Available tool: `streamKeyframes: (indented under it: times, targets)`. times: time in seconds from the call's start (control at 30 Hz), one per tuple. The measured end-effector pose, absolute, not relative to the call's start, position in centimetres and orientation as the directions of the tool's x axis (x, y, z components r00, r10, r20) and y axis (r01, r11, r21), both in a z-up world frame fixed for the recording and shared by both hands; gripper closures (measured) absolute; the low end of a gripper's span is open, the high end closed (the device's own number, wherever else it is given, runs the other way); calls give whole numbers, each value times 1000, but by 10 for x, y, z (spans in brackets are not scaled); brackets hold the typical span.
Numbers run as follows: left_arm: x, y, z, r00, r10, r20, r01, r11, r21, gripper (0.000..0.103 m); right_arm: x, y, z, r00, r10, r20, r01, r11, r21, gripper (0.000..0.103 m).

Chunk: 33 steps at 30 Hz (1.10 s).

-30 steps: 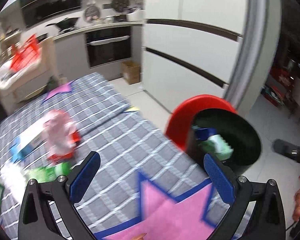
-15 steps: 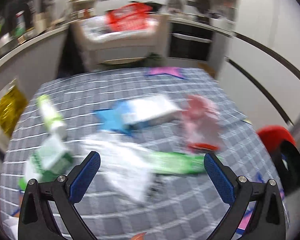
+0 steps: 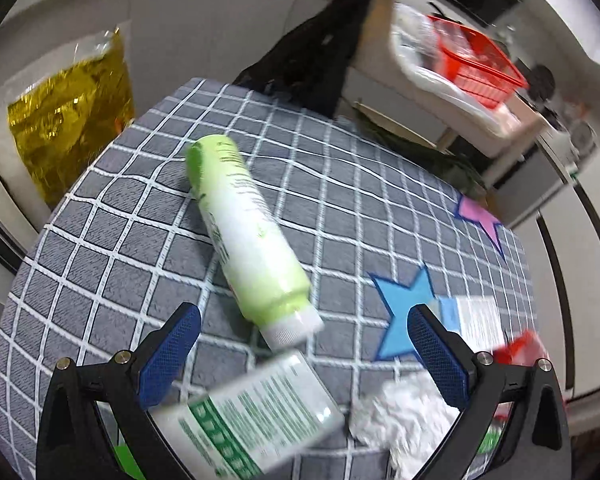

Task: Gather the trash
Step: 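Grasp the light green lotion bottle with the left tool while the right tool grasps the pink plastic bag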

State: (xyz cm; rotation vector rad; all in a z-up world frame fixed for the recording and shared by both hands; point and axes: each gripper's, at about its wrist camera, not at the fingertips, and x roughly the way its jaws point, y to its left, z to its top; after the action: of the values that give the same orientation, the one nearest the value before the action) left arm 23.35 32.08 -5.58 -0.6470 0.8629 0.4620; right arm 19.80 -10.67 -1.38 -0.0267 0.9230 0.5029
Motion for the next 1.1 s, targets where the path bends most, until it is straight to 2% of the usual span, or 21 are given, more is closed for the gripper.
streamKeyframes:
  times: [0.37, 0.5, 0.57, 0.73, 0.8, 0.87, 0.9, 1.0, 1.1]
  targets:
    - [289, 374, -94, 478, 150, -865, -686, 679, -261, 0, 269, -61, -33, 516, 383, -766, -408, 896, 173, 5]
    - [295, 378, -106, 447, 143, -883, -692, 680, -241, 0, 295, -46, -46, 512, 369, -776, -388, 905, 175, 12]
    - [296, 378, -111, 431, 139, -891, -697, 679, -231, 0, 302, -38, -53, 507, 362, -783, -386, 907, 169, 21]
    - [297, 374, -110, 422, 155, -893, -681, 705, -199, 0, 313, -27, -67, 491, 357, -794, -385, 907, 170, 36]
    - [297, 373, -109, 431, 158, -888, -669, 717, -197, 0, 316, -24, -70, 485, 360, -797, -382, 907, 177, 48]
    - [295, 371, -108, 443, 166, -881, -658, 728, -194, 0, 317, -24, -71, 480, 366, -797, -380, 906, 187, 71]
    - [294, 369, -106, 450, 176, -875, -653, 734, -188, 0, 316, -24, -71, 481, 367, -796, -382, 905, 186, 78]
    - [289, 361, -95, 484, 209, -850, -627, 760, -170, 0, 311, -27, -60, 510, 377, -773, -394, 901, 179, 89]
    - [283, 349, -76, 532, 238, -813, -592, 791, -155, 0, 303, -34, -46, 535, 393, -748, -401, 897, 185, 89]
